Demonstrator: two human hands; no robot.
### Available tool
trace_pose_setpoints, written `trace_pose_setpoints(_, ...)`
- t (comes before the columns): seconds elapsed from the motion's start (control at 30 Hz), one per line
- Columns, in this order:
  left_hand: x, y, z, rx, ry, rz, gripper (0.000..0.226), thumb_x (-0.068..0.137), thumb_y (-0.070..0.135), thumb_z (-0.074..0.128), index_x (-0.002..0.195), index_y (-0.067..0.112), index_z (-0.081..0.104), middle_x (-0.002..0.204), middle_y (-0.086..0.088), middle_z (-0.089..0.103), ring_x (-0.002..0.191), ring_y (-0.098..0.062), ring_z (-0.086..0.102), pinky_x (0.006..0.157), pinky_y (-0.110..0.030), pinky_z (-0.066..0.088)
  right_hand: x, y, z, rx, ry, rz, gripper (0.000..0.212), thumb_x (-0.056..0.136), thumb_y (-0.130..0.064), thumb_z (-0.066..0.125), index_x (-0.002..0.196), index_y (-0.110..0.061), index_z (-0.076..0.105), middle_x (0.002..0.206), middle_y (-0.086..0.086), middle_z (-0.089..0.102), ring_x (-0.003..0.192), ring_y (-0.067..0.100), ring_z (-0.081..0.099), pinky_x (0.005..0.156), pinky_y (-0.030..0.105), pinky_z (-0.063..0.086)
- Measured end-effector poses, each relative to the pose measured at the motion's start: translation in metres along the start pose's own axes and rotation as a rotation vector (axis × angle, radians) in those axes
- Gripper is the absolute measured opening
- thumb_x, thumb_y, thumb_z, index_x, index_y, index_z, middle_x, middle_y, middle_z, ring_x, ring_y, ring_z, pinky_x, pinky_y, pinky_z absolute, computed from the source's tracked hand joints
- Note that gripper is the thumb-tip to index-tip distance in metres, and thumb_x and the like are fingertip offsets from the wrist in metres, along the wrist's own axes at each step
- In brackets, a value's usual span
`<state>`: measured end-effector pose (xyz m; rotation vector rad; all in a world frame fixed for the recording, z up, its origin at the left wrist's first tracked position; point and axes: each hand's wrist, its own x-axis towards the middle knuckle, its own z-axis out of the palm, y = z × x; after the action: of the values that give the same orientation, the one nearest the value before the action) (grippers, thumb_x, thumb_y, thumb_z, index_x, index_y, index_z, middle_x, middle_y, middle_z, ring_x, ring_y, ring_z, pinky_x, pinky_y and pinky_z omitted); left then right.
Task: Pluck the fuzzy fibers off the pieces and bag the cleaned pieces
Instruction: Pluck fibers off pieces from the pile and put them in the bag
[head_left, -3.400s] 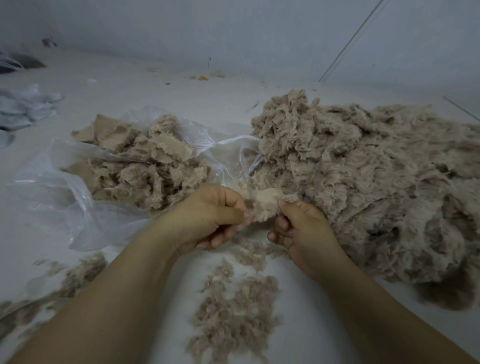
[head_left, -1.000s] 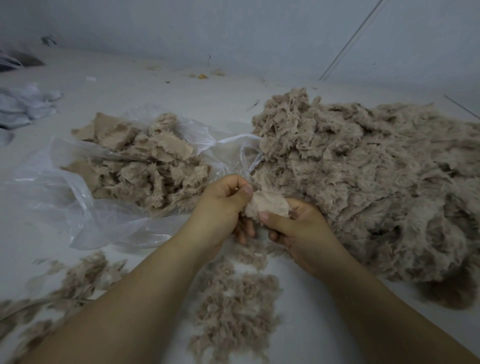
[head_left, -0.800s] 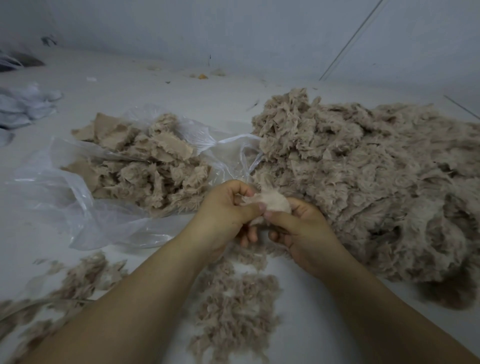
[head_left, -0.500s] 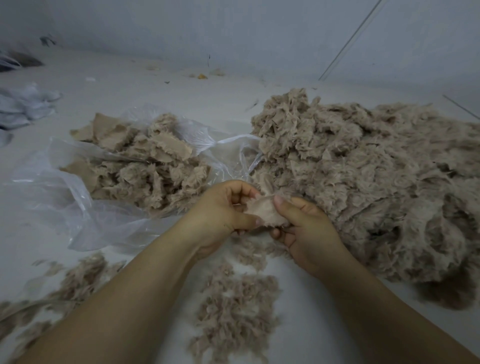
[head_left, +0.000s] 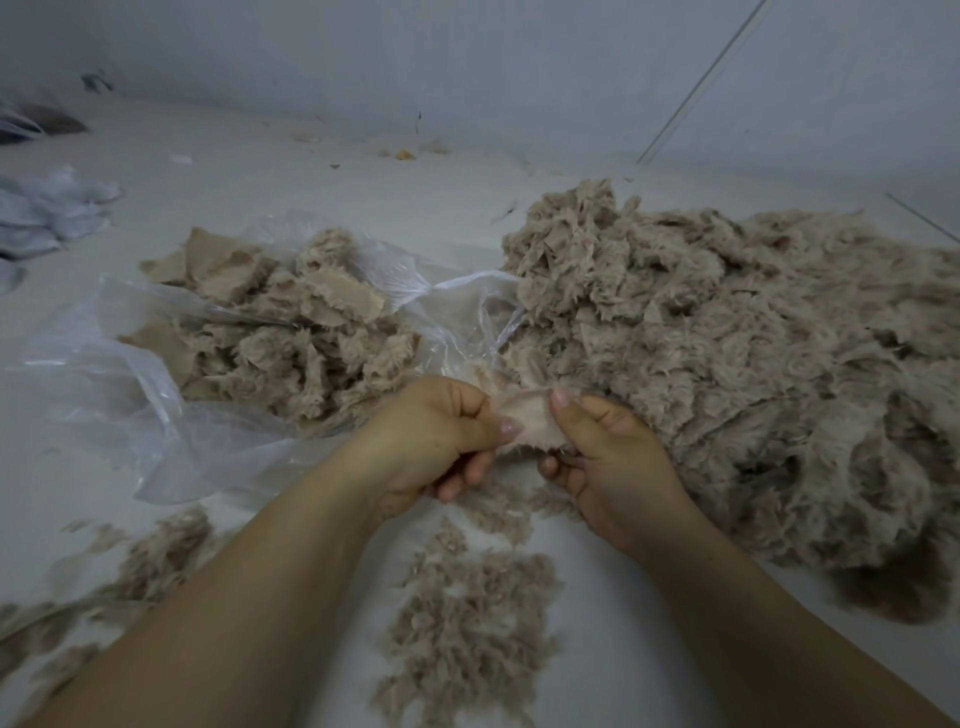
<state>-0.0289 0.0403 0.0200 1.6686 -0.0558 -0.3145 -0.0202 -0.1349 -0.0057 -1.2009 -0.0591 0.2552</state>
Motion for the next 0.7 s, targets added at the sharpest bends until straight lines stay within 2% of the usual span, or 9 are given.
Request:
trace_pose_setpoints(0.1,0.005,0.005,-0.005,-0.361,0.243,0.131,0.02,0.091,0.001,0.055,0.071,0.006,0.056,0.048,-0.009,0.053,0.03,-0.015,0.041,0.033,-0.015,0.028,0.002,0.002,0.0,0.017,0.022,-0.016,0.027,0.081,-0.038,0.062,0.074,-0.018,0.078,0.055,0.0,0.048,0.049,0.004,0.046,0.051,0.019,0.047)
trace_pose_setpoints(0.17,0.009,0.006,-0.013,-0.652,0.483,0.237,0.022,0.095,-0.004,0.047,0.076,0.004,0.056,0.056,-0.01,0.06,0.04,-0.017,0.054,0.038,-0.021,0.041,0.002,0.003,-0.001,0.024,0.048,-0.019,0.03,0.081,-0.038,0.06,0.071,-0.015,0.077,0.054,-0.002,0.032,0.046,0.005,0.036,0.052,0.02,0.047)
trace_pose_setpoints(0.23,0.01,0.005,-0.017,-0.797,0.633,0.316,0.018,0.097,-0.002,0.05,0.081,0.002,0.057,0.068,-0.014,0.066,0.058,-0.023,0.067,0.053,-0.028,0.055,0.003,0.004,-0.001,0.015,0.057,-0.015,0.031,0.081,-0.038,0.06,0.07,-0.015,0.077,0.054,-0.002,0.031,0.046,0.005,0.036,0.051,0.02,0.048)
trace_pose_setpoints(0.3,0.01,0.003,-0.012,-0.796,0.66,0.304,0.011,0.094,-0.006,0.052,0.086,0.001,0.054,0.075,-0.019,0.067,0.065,-0.029,0.07,0.057,-0.032,0.057,0.003,0.004,-0.001,0.004,0.047,-0.013,0.03,0.082,-0.039,0.06,0.071,-0.017,0.078,0.054,-0.003,0.032,0.047,0.005,0.037,0.052,0.02,0.048)
trace_pose_setpoints(0.43,0.01,-0.005,0.006,-0.25,0.476,0.266,0.021,0.089,-0.001,0.057,0.077,0.015,0.064,0.061,-0.006,0.066,0.043,-0.023,0.057,0.04,-0.027,0.043,0.002,0.003,-0.003,-0.001,0.011,-0.01,0.029,0.083,-0.039,0.059,0.073,-0.018,0.077,0.055,-0.004,0.035,0.048,0.005,0.039,0.054,0.02,0.049)
trace_pose_setpoints(0.5,0.014,-0.009,0.009,0.179,0.463,0.349,0.023,0.087,0.009,0.068,0.07,0.024,0.071,0.066,0.003,0.066,0.05,-0.017,0.058,0.046,-0.03,0.047,0.002,0.004,-0.003,-0.005,-0.002,-0.011,0.029,0.084,-0.039,0.059,0.073,-0.018,0.077,0.055,-0.004,0.036,0.048,0.005,0.039,0.055,0.021,0.049)
trace_pose_setpoints(0.57,0.02,-0.01,0.008,0.581,0.522,0.413,0.014,0.084,0.014,0.072,0.074,0.025,0.071,0.086,0.005,0.065,0.073,-0.013,0.06,0.065,-0.032,0.051,0.003,0.005,-0.004,-0.01,-0.008,-0.011,0.031,0.09,-0.036,0.057,0.075,-0.019,0.077,0.055,-0.005,0.036,0.048,0.005,0.04,0.054,0.021,0.049)
trace_pose_setpoints(0.63,0.023,-0.01,0.006,0.679,0.502,0.389,0.014,0.083,0.014,0.072,0.074,0.025,0.069,0.09,0.006,0.064,0.082,-0.011,0.06,0.072,-0.03,0.05,0.004,0.005,-0.005,-0.026,-0.012,-0.011,0.034,0.099,-0.028,0.052,0.078,-0.02,0.078,0.056,-0.005,0.037,0.05,0.006,0.04,0.055,0.021,0.049)
trace_pose_setpoints(0.7,0.024,-0.01,0.008,0.521,0.408,0.27,0.014,0.084,0.011,0.07,0.076,0.022,0.071,0.08,0.006,0.065,0.066,-0.01,0.061,0.063,-0.03,0.051,0.003,0.005,-0.006,-0.058,-0.023,-0.011,0.034,0.102,-0.023,0.05,0.087,-0.022,0.079,0.056,-0.005,0.038,0.053,0.006,0.039,0.056,0.021,0.049)
